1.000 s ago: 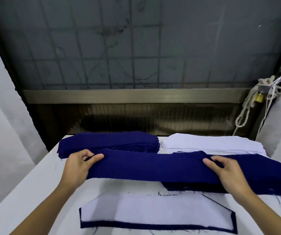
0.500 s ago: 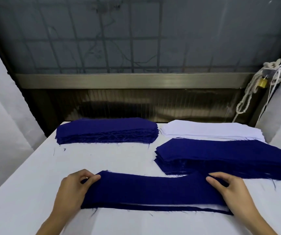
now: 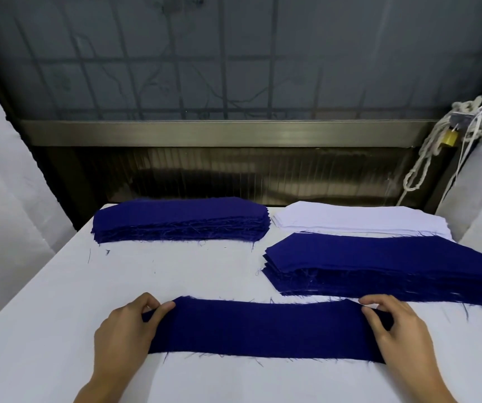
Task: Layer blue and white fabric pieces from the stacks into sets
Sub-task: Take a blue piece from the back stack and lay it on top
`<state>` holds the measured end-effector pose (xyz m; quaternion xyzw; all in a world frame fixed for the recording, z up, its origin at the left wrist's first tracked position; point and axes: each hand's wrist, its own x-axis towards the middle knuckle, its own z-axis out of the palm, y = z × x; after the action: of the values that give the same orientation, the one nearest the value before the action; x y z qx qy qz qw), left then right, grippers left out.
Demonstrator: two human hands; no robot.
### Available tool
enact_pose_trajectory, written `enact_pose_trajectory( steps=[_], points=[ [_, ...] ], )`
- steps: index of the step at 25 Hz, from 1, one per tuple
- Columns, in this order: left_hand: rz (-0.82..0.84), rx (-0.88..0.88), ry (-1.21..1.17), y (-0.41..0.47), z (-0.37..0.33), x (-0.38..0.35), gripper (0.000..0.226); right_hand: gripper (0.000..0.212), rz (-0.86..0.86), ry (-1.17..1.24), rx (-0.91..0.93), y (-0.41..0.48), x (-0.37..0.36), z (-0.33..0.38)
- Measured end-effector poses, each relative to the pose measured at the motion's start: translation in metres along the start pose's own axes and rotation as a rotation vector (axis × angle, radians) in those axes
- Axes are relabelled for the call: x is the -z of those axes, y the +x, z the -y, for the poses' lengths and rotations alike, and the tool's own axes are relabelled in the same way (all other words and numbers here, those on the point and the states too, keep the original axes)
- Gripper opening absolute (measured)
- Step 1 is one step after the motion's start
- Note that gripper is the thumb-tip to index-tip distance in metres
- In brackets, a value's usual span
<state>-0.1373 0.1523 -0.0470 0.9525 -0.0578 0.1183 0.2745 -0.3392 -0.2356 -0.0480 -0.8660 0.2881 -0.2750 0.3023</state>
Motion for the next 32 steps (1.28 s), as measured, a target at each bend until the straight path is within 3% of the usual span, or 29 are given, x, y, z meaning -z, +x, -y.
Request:
enact_pose_trajectory(
  steps=[6, 10, 20, 27, 32],
  points=[
    [0.01, -0.06, 0.001, -0.002, 0.001, -0.001, 0.044, 0.024, -0.042, -0.28, 0.074, -0.002, -0.006, -0.004],
    [0.023, -0.098, 0.021, -0.002, 0.005, -0.003, 0.027, 0.022, -0.053, -0.382, 0.096, -0.003, -0.008, -0.005],
    [0.063, -0.063, 0.039, 0.001, 0.005, -0.004, 0.014, 0.021, -0.016, -0.469, 0.119, -0.002, -0.011, -0.002],
    [0.03, -0.072, 0.043, 0.001, 0.008, -0.008, 0.03, 0.013, 0.018, -0.445, 0.09, -0.004, -0.008, 0.004],
    [0.014, -0.114, 0.038, 0.002, 0.009, -0.008, 0.032, 0.023, 0.039, -0.394, 0.113, -0.006, -0.004, 0.008]
  ],
)
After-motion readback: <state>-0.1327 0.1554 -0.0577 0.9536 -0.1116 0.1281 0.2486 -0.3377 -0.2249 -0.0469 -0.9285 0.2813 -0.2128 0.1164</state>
